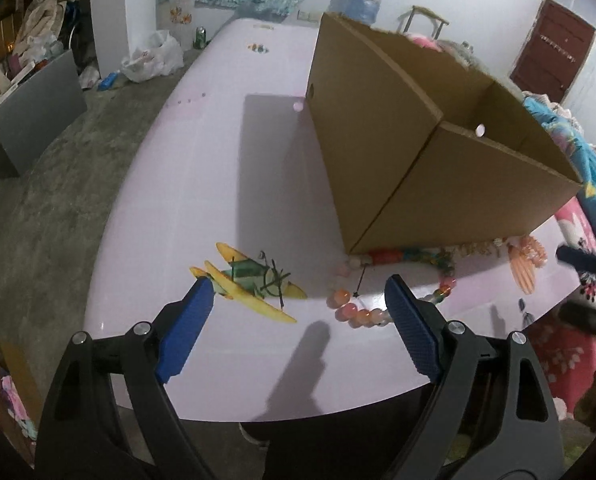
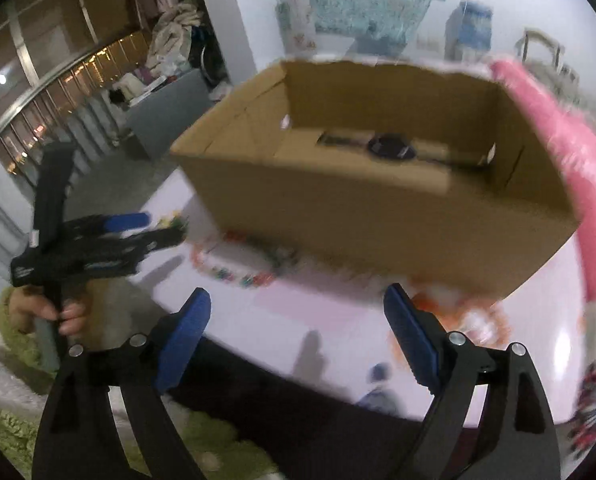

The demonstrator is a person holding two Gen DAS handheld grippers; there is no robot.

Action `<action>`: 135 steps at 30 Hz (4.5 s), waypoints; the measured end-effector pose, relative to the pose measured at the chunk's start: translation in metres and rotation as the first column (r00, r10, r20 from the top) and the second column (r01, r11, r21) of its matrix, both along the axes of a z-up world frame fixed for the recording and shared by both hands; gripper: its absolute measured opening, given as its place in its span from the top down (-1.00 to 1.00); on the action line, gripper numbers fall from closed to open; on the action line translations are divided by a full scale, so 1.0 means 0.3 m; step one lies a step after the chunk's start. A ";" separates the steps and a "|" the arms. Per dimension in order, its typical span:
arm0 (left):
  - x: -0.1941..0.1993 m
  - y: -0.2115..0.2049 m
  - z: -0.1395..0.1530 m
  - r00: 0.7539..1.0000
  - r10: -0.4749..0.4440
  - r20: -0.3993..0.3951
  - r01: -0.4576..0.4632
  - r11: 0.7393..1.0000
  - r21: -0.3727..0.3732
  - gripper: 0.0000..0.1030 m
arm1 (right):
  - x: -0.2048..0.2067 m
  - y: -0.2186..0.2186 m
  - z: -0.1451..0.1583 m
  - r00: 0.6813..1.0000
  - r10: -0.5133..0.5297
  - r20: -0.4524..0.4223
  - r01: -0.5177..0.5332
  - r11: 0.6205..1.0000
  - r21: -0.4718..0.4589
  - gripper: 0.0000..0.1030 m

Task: Organize jewelry
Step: 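Move the open left tool down to the multicolour beaded bracelet, then close the left tool on the beads of the bracelet, then lift the bracelet with the left tool and carry it over the box, then lower the bracelet into the box and open the left tool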

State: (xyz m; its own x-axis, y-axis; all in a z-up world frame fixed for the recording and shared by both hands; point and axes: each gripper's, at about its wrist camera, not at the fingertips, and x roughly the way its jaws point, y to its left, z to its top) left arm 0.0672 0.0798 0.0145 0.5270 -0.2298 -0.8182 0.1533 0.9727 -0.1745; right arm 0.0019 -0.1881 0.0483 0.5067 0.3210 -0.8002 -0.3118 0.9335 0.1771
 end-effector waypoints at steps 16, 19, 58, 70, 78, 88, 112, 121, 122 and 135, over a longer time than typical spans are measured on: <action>0.007 -0.018 -0.054 0.998 -0.043 -0.044 0.043 0.999 -0.013 -0.84 | 0.100 0.035 -0.137 0.991 -0.036 -0.128 0.068 0.965 0.254 0.04; 0.001 -0.013 -0.048 0.999 -0.033 -0.037 0.033 0.999 -0.023 -0.83 | 0.129 0.044 -0.153 0.986 -0.048 -0.161 0.095 0.951 0.294 0.20; -0.026 -0.106 -0.039 0.980 -0.185 -0.073 0.183 0.983 -0.029 0.77 | 0.182 0.186 -0.198 0.979 -0.073 -0.192 0.097 0.988 0.117 0.78; -0.016 -0.141 -0.037 0.980 -0.189 -0.063 0.191 0.981 0.033 0.48 | 0.185 0.178 -0.181 0.986 -0.062 -0.152 0.073 0.995 0.064 0.67; -0.018 -0.167 -0.041 0.983 -0.182 -0.027 0.184 0.976 0.112 0.66 | 0.188 0.202 -0.187 0.993 -0.031 -0.118 0.035 0.999 0.034 0.67; -0.046 -0.168 -0.003 0.983 -0.183 0.008 0.181 0.977 0.115 0.83 | 0.159 0.168 -0.149 0.997 -0.023 -0.078 0.027 0.999 0.046 0.81; 0.134 -0.315 0.531 0.887 -0.345 0.307 0.328 0.939 0.109 0.83 | 0.391 -0.041 0.376 0.992 0.039 0.121 -0.059 0.984 0.167 0.82; 0.365 -0.351 0.336 0.943 -0.317 0.101 0.291 0.934 0.206 0.82 | 0.670 0.020 0.143 0.971 0.099 -0.218 -0.071 0.989 0.132 0.81; 0.370 -0.351 0.324 0.945 -0.315 0.092 0.290 0.932 0.216 0.80 | 0.691 0.023 0.126 0.968 0.088 -0.236 -0.062 0.992 0.114 0.80; 0.262 -0.215 0.416 0.954 -0.235 0.186 0.205 0.965 0.166 0.05 | 0.601 -0.118 0.241 0.993 0.011 -0.120 0.015 0.976 0.215 0.73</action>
State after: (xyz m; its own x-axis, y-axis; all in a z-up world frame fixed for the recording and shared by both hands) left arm 0.1457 0.0153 0.1393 0.6347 -0.2466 -0.7323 0.3835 0.9233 0.0214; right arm 0.1821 -0.2237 0.1204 0.4125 0.4915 -0.7670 -0.2744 0.8699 0.4098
